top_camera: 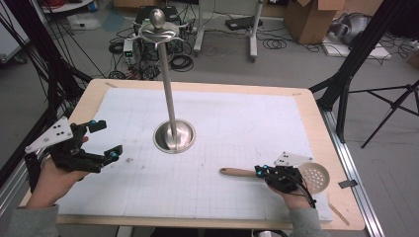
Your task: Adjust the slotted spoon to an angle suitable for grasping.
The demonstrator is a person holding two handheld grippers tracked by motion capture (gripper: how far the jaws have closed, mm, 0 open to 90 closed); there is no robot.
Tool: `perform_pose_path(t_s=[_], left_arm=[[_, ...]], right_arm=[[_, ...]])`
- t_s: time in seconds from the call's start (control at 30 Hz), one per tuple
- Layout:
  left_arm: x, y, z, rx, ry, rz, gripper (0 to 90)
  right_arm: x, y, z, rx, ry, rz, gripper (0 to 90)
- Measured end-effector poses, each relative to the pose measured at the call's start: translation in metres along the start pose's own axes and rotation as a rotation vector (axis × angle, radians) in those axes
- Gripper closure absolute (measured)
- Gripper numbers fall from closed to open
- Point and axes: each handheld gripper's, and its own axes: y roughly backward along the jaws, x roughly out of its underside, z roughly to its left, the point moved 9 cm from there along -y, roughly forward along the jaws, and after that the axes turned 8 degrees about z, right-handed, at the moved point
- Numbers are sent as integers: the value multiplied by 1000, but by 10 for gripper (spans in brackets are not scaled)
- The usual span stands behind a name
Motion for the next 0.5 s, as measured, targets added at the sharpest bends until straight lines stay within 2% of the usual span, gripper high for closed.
perform_pose_path(t_s=[0.03,0.13,0.23,0.5], left_arm=[[0,0,0,0,0,0,17],[1,2,1,-7,6,-1,17],[3,2,2,-10,5,6,17],[5,5,1,-17,5,11,17]], right_arm=[[0,0,0,0,0,0,899],[-2,-6,11,-44,66,6,899],[-4,-13,21,-83,110,24,899],[-8,-28,33,-126,159,54,899]])
